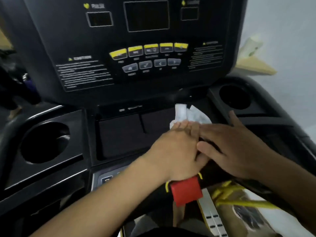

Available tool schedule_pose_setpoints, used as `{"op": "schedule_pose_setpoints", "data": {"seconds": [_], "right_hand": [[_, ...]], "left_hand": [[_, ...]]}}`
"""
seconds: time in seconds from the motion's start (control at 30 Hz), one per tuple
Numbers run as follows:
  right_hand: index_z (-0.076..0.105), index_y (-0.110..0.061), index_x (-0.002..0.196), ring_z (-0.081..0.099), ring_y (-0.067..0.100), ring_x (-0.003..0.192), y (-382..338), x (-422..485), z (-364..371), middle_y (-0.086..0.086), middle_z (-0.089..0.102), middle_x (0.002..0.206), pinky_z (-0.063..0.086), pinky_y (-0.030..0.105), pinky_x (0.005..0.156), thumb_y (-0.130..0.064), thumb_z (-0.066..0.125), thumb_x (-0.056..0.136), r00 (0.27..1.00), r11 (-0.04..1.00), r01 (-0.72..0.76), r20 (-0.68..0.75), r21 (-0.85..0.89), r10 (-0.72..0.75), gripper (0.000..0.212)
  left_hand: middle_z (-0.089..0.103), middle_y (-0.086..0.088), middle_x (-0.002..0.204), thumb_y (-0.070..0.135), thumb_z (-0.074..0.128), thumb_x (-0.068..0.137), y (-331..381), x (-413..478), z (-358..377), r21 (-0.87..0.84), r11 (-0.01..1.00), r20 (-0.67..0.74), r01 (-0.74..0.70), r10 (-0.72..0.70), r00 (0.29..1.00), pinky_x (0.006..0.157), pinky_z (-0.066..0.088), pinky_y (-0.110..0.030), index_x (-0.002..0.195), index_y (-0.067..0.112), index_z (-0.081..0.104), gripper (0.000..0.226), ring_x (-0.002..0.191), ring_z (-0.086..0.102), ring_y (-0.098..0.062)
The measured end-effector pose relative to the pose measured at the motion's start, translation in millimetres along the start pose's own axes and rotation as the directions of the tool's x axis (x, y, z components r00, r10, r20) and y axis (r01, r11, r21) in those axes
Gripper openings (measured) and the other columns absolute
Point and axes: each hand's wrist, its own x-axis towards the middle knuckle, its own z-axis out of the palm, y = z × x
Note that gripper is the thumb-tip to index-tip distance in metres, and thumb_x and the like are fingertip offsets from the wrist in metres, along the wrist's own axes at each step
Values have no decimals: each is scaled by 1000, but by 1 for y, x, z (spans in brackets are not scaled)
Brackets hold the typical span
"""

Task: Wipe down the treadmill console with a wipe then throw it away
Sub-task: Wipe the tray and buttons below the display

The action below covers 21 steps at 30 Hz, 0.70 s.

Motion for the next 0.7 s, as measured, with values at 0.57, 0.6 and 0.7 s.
{"op": "schedule_pose_setpoints", "data": {"seconds": [0.57,0.6,0.7], "right_hand": [[52,-33,134,46,9,124,-11,11,21,-12,58,129,23,32,116,-65,30,91,943,946,308,-164,102,-290,58],[53,-33,134,47,11,121,-17,16,21,-11,59,126,32,30,108,-62,36,92,931,931,343,-176,125,-319,53],[63,-29,123,51,19,110,-31,32,18,-2,63,110,42,32,86,-44,59,91,908,871,408,-224,272,-355,36]], "left_hand": [[74,-4,94,33,45,85,1,-41,-2,93,935,-350,342,-291,891,74,53,-42,117,32,64,38,85,67,-31],[75,-5,90,37,41,86,-4,-51,-5,54,922,-384,382,-334,861,71,54,-43,111,33,68,37,82,68,-33],[74,-4,78,35,49,88,-14,-76,-16,-5,894,-450,447,-402,798,65,55,-36,97,28,73,27,71,69,-26]]}}
